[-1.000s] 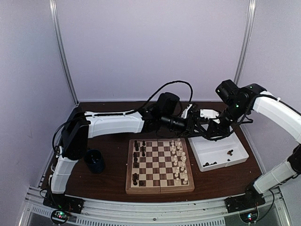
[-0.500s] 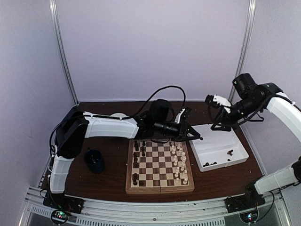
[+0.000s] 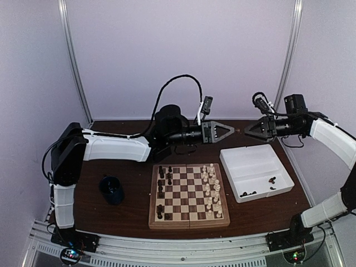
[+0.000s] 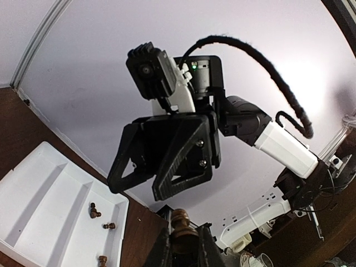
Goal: Set up the chess pieces on the board
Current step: Pass from the left arm to the right
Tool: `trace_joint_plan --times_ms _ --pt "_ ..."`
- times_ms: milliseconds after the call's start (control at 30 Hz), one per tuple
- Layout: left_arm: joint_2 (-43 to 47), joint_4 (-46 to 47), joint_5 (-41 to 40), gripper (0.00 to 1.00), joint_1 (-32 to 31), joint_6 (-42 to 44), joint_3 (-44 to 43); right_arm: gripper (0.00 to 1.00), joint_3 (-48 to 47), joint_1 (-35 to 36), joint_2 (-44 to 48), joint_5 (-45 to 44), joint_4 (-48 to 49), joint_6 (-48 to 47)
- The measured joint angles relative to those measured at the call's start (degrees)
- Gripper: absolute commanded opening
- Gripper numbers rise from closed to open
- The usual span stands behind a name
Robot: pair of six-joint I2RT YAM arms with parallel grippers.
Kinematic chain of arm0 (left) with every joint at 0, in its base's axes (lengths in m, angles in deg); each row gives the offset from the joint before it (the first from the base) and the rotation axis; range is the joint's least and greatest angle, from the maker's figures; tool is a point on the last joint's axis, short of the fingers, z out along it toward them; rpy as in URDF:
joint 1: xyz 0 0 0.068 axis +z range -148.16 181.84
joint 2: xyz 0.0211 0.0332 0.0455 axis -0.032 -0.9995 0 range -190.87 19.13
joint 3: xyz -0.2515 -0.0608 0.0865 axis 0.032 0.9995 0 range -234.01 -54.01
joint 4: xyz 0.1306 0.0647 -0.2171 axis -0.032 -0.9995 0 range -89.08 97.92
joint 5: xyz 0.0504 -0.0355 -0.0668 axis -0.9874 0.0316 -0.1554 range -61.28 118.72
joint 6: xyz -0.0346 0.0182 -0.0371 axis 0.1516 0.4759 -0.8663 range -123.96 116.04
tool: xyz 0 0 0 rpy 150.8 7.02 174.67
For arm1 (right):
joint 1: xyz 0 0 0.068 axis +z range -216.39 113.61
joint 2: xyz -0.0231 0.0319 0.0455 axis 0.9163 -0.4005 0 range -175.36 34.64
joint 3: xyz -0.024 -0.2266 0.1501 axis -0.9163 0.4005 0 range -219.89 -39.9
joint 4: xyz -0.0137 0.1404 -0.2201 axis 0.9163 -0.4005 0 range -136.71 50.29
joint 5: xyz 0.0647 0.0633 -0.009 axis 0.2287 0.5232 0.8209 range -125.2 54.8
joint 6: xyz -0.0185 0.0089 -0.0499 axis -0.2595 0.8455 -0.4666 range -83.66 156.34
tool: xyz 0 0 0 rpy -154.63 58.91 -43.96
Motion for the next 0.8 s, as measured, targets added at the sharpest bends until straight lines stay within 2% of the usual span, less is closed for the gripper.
trace_joint_plan --times_ms 133,333,800 --pt "-0.02 1.33 -0.66 0.10 0.00 0.00 -0.02 0.48 0.98 0.39 -0.42 4.55 7.15 9.03" --pt "-0.48 2.14 -0.98 0.10 0.00 -0.09 -0.17 0.44 1.29 2.99 -0.35 8.13 14.29 16.13" --pt "-1.31 3.10 -1.38 0.10 0.00 -0.26 -0.24 0.35 2.38 5.09 -0.35 9.81 19.26 20.85"
